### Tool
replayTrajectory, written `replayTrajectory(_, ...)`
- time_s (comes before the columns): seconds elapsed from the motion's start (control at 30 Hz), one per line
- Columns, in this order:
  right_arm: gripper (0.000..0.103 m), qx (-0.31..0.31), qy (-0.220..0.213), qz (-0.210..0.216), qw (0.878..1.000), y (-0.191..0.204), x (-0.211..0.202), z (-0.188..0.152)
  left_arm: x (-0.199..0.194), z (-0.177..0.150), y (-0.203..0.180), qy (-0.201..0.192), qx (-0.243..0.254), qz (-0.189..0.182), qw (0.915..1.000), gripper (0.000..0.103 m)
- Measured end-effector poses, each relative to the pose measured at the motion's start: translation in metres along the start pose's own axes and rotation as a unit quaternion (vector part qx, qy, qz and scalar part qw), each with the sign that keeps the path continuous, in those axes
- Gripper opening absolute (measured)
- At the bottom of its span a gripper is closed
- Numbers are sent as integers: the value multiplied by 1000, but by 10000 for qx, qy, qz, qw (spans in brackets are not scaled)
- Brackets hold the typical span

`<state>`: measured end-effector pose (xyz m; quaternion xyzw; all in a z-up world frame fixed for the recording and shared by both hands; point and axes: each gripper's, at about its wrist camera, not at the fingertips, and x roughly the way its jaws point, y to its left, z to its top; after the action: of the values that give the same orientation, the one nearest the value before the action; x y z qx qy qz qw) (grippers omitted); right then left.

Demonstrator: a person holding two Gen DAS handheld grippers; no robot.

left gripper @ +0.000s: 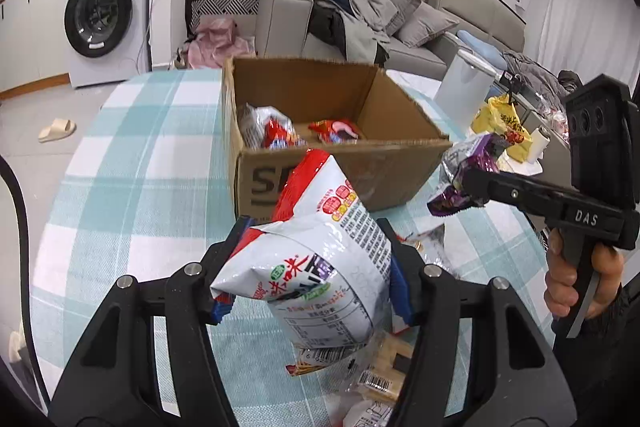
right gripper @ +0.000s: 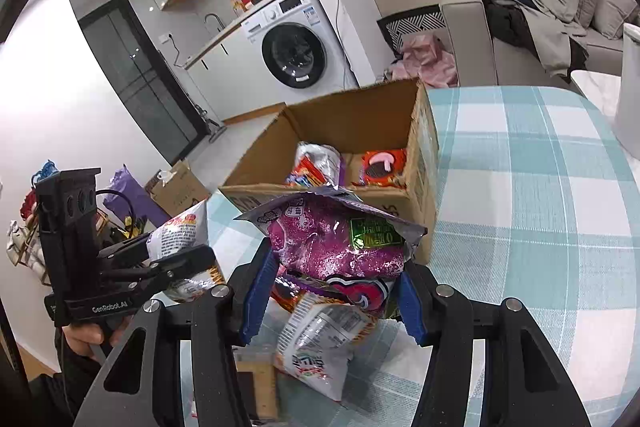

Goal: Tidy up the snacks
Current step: 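Lift and carry both held bags over the open box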

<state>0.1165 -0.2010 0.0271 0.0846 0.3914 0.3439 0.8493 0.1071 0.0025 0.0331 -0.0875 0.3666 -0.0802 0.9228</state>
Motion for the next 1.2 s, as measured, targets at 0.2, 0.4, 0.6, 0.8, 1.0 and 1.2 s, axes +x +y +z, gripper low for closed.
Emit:
replayTrajectory(0.2, 56, 56, -235, 119, 9996, 7, -10, 4, -12, 15, -5, -165, 28, 23, 9999, 58)
replayTrajectory(0.4, 56, 150, -405, 178, 9989, 11, -15, 6, -16, 27, -10, -290, 132, 6, 9995, 58)
replayTrajectory(0.6, 56, 221, -514, 147, 9983, 14, -15, 7, -14, 42, -11, -417, 177, -15, 9990, 58)
replayTrajectory(0.8, 56, 208, -619, 67, 9978, 21, -16, 10, -13, 56, -8, -530, 133, -25, 9985, 58)
replayTrajectory(1.0, 56, 194, -716, -25, 9972, 26, -20, 19, -14, 71, -8, -664, 113, -16, 9977, 58)
replayTrajectory(1.2, 56, 333, -762, -91, 9965, 27, -18, 32, -10, 86, -7, -740, 54, 20, 9972, 58)
